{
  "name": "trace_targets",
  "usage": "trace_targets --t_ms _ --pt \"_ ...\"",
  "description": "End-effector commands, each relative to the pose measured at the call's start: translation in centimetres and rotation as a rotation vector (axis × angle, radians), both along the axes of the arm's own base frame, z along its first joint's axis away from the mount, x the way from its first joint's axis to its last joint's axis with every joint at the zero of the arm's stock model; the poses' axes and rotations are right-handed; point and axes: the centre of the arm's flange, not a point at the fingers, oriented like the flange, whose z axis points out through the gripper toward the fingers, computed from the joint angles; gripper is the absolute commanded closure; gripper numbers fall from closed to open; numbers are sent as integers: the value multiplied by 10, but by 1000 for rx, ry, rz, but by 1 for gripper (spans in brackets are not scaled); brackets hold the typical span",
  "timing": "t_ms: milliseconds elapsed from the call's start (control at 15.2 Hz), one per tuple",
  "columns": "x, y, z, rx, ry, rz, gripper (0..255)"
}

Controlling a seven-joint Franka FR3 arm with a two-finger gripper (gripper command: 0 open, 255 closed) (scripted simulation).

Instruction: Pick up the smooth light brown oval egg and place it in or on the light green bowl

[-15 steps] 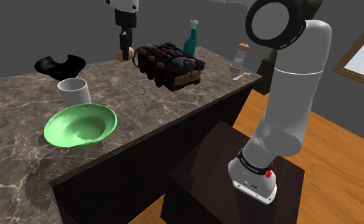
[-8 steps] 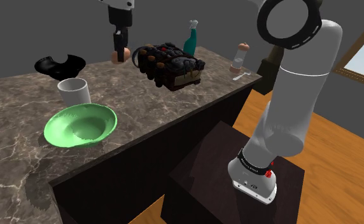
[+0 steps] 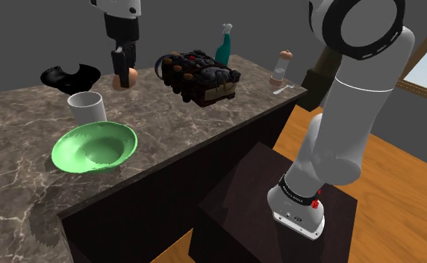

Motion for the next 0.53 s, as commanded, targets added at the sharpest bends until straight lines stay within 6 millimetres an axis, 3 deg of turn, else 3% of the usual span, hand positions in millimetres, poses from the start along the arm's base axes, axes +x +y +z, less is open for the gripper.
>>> trace_targets --t_ms 0,462 --pt "-15 24 2 0 0 -1 255" --pt "-63 103 2 0 0 -1 255"
